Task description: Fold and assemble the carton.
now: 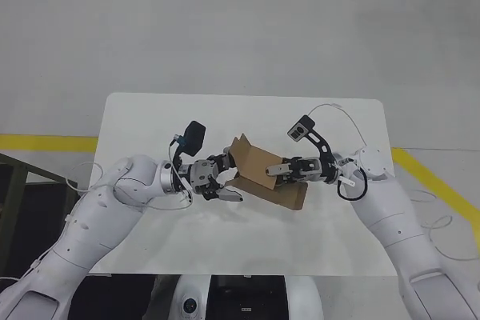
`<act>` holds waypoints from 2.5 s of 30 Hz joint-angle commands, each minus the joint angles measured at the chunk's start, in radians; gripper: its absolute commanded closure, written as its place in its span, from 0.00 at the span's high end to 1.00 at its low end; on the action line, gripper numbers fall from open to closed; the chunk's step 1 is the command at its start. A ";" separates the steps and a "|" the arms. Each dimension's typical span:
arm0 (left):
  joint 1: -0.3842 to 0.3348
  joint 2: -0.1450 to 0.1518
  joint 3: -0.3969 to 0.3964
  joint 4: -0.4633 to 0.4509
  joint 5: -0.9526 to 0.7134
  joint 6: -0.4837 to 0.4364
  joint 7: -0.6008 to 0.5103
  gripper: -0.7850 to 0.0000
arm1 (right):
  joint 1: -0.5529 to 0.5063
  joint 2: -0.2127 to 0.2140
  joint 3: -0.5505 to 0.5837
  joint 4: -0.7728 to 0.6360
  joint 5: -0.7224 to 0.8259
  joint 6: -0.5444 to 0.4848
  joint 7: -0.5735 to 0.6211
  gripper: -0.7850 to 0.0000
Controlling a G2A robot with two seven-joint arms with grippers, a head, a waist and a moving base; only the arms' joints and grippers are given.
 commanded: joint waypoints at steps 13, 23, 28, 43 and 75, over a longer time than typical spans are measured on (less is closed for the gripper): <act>-0.051 0.033 0.096 0.008 0.079 0.000 0.145 1.00 | -0.008 0.001 -0.016 -0.017 0.006 0.000 0.000 0.00; -0.082 0.061 0.143 0.044 0.133 0.000 0.251 1.00 | -0.014 0.005 -0.016 -0.028 0.013 0.000 0.000 0.00; -0.091 0.074 0.167 0.052 0.158 0.000 0.309 1.00 | -0.013 0.005 -0.019 -0.030 0.018 0.000 0.000 0.00; -0.131 0.123 0.260 0.040 0.200 0.000 0.443 0.72 | -0.017 0.010 -0.010 -0.037 0.027 0.000 0.000 0.00; -0.235 0.180 0.437 0.105 0.098 0.000 0.622 0.47 | -0.021 0.012 -0.005 -0.047 0.038 0.000 0.000 0.00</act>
